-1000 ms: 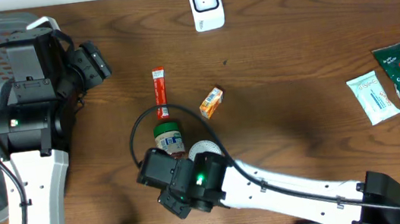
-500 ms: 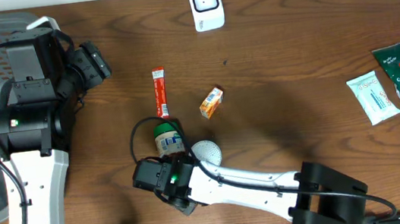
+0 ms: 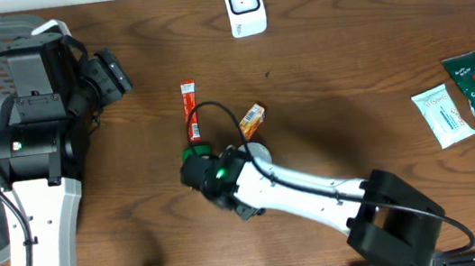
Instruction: Scan the item barcode
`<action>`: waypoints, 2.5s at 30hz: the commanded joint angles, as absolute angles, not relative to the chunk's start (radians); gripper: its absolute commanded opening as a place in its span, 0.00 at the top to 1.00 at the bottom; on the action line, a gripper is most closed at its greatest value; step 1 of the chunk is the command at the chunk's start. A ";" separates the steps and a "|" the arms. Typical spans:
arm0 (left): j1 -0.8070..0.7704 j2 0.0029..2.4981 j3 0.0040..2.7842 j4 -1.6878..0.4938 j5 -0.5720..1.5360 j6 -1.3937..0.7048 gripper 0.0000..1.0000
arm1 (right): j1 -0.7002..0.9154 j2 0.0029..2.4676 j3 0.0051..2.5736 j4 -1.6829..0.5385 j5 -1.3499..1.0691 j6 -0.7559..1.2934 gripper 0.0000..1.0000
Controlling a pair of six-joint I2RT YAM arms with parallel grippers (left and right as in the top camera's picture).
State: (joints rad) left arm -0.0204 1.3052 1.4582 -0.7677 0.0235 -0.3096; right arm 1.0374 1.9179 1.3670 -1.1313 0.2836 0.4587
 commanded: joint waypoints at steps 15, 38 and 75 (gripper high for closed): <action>-0.016 1.306 1.464 -0.771 0.025 -0.297 0.18 | 0.829 1.782 1.390 -1.223 0.200 0.399 0.74; -0.016 1.306 1.464 -0.771 0.025 -0.297 0.18 | 0.772 1.671 1.400 -1.058 0.044 0.814 0.01; -0.016 1.306 1.464 -0.771 0.025 -0.297 0.18 | 0.847 1.847 1.400 -1.110 0.147 0.376 0.27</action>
State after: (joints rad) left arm -0.0204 1.3052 1.4582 -0.7677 0.0235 -0.3096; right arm 0.8463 1.8519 1.3972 -1.0840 0.0929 0.4866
